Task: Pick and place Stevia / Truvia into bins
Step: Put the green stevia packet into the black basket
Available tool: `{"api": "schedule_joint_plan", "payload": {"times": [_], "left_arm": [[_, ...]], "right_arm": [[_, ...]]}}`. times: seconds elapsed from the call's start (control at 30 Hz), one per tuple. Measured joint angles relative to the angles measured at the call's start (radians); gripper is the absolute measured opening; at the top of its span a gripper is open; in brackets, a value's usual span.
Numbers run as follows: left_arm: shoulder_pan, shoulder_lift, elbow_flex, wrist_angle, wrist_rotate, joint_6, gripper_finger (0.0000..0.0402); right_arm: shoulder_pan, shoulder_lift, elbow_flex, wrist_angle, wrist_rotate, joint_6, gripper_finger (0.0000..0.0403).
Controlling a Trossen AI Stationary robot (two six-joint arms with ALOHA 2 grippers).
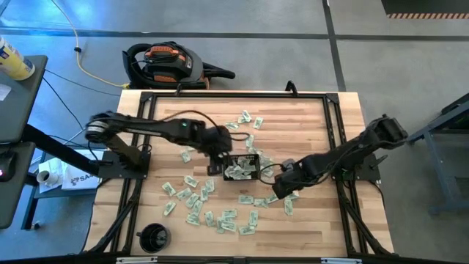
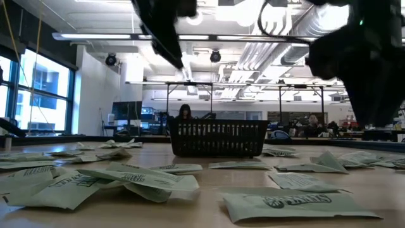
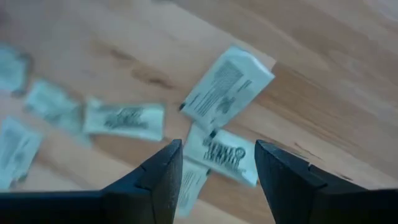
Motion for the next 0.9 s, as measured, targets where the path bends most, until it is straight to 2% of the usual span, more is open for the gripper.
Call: {"api": "schedule_joint_plan", "payload": {"times": [0.13,0.37,0.5,0.63,0.7,0.77,0.9], "left_arm": [[0.000,-0.072,0.000,-0.048,-0.055,-0.013,0.0237],[0.000,-0.152,-0.002,-0.160,-0.149,-0.053,0.0226],[0.000,-0.187,-0.001,-0.229,-0.179,-0.073,0.0220],[0.000,-0.208,-0.012,-0.301,-0.226,-0.111,0.0212],[0.000,-0.222,-0.031,-0.287,-0.244,-0.123,0.0208],[0.001,-0.244,-0.073,-0.308,-0.246,-0.145,0.0204],[0.001,-0.289,-0.169,-0.301,-0.243,-0.211,0.0198]], "right_arm": [[-0.002,0.057,0.000,0.027,0.025,0.042,0.0213],[-0.035,0.189,0.002,0.115,-0.045,0.048,0.0213],[-0.043,0.217,0.035,0.118,-0.005,0.046,0.0168],[-0.086,0.222,0.067,0.098,0.083,-0.002,0.0077],[-0.110,0.222,0.083,0.077,0.107,-0.046,0.0026],[-0.125,0.222,0.115,0.056,0.132,-0.089,0.0012],[-0.149,0.212,0.237,-0.009,0.188,-0.180,0.0021]]}}
